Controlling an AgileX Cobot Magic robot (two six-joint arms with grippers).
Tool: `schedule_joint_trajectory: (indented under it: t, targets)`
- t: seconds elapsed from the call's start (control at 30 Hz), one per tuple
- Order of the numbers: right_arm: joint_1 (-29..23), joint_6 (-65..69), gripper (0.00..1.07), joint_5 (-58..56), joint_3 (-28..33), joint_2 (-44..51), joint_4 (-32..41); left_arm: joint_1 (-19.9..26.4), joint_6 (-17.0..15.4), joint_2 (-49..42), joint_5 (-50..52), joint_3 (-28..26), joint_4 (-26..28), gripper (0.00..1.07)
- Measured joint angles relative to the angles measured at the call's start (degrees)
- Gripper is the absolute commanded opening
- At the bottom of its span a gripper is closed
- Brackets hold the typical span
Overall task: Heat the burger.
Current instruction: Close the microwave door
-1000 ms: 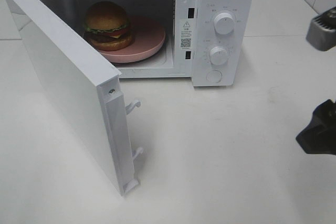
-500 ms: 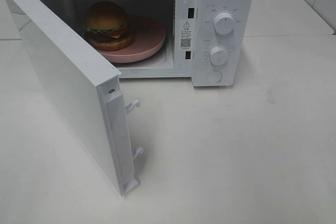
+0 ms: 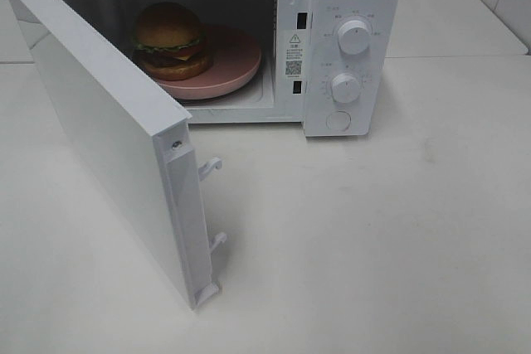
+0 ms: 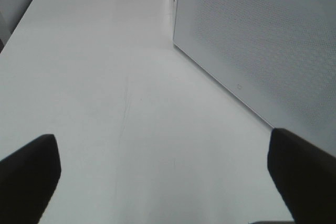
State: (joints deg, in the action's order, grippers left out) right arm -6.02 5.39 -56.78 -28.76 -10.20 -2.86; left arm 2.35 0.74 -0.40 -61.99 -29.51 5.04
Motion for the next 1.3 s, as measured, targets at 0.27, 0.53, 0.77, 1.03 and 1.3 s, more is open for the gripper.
schedule_joint_trajectory:
  t: [0.27, 0.53, 0.77, 1.03, 1.3]
  targets:
    - [0.2, 0.0, 0.77, -0.1, 0.1, 7.4, 0.2, 0.0, 0.0, 0.0, 0.0, 0.0, 0.0, 1.0]
    - [0.2, 0.0, 0.76, -0.2, 0.1, 10.4, 0.2, 0.0, 0.0, 0.0, 0.0, 0.0, 0.0, 1.0]
    - [0.2, 0.0, 0.75, -0.2, 0.1, 10.4, 0.2, 0.0, 0.0, 0.0, 0.0, 0.0, 0.0, 1.0]
    - [0.2, 0.0, 0.75, -0.2, 0.1, 10.4, 0.2, 0.0, 0.0, 0.0, 0.0, 0.0, 0.0, 1.0]
    - [0.2, 0.0, 0.75, -0.2, 0.1, 10.4, 0.2, 0.0, 0.0, 0.0, 0.0, 0.0, 0.0, 1.0]
